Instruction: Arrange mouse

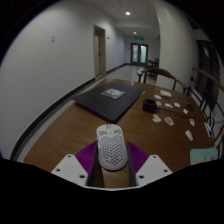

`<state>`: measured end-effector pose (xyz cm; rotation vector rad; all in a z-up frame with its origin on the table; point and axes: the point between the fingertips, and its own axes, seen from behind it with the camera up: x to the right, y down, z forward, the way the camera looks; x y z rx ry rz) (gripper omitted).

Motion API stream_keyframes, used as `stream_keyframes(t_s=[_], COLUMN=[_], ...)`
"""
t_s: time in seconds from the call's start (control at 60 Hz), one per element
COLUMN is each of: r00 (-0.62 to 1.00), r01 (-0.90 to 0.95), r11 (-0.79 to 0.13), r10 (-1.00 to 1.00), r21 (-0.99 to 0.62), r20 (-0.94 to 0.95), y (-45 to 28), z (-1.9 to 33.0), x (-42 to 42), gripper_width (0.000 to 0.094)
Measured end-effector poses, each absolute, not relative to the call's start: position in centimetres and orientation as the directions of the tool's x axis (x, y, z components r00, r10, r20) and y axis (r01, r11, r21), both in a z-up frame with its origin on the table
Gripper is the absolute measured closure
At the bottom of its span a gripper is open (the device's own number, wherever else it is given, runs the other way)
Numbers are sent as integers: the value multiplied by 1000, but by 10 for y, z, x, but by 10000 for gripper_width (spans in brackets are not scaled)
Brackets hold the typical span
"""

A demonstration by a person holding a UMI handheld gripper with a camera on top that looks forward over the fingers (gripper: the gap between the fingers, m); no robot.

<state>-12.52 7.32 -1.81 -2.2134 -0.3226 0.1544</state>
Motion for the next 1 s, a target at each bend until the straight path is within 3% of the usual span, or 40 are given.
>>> stream_keyframes(t_s=[0.1,0.2,0.4,0.483,0.567,0.717,0.767,0.883,0.95,1.0], r00=[949,947,968,987,995,990,992,992,993,993], r01=[189,173,133,125,101,47,26,-8,-2,10], r11=[-563,-542,-278,-244,-321,-549,-583,-612,-604,-608], r10=[317,320,244,129,33,-83,-87,-107,-99,-87], r21=[-805,-822,-951,-962,-942,-835,-812,-791,-797,-794], r20=[2,-12,64,95,95,110,94,72,72,79], y=[70,56,25,5,-7,-31,-55,-47,-43,-43], z=[-15,5,169,200,168,44,15,-12,-14,-14], x=[-124,-116,-23,59,132,216,220,228,229,231], gripper_width=[563,591,593,596,596,597,592,589,453,402])
